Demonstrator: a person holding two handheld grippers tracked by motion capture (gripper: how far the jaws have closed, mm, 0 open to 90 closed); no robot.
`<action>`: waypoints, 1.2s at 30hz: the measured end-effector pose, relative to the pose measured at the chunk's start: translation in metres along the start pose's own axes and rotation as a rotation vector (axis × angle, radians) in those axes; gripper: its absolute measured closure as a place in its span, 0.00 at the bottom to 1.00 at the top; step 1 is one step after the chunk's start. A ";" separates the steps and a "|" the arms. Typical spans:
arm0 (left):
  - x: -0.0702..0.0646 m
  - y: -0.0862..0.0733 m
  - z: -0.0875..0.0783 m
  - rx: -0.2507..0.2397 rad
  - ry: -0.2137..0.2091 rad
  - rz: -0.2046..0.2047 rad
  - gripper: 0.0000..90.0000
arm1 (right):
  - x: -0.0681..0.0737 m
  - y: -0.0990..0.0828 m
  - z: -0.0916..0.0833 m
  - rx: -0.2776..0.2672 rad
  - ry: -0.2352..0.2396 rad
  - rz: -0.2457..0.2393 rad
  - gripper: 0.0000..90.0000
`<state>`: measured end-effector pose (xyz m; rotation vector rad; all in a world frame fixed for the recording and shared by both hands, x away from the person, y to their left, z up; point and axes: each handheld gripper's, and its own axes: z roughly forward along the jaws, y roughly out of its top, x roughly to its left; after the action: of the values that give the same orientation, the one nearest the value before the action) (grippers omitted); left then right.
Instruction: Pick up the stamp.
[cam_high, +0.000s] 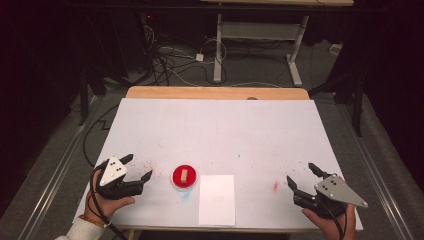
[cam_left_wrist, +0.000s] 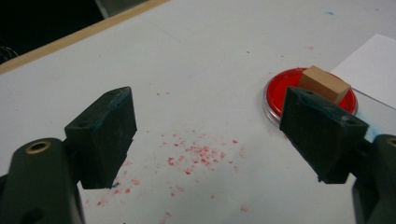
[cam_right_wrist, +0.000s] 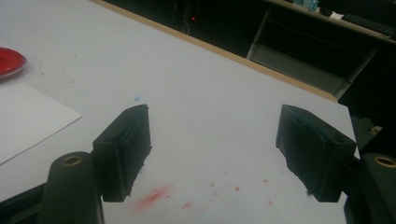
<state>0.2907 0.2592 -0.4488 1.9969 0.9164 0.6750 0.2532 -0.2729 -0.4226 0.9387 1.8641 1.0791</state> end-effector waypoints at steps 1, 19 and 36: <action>0.000 0.000 0.000 -0.001 0.001 -0.001 0.20 | 0.000 -0.001 0.001 0.002 -0.001 -0.007 0.29; -0.015 0.015 -0.007 0.030 -0.055 0.034 0.25 | 0.003 0.003 0.008 0.018 -0.003 -0.027 0.29; -0.050 0.054 0.045 0.201 -0.225 0.105 0.31 | 0.005 -0.001 0.013 0.057 0.014 -0.037 0.29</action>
<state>0.3129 0.1773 -0.4331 2.2586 0.7734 0.4167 0.2625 -0.2645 -0.4291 0.9273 1.9254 1.0178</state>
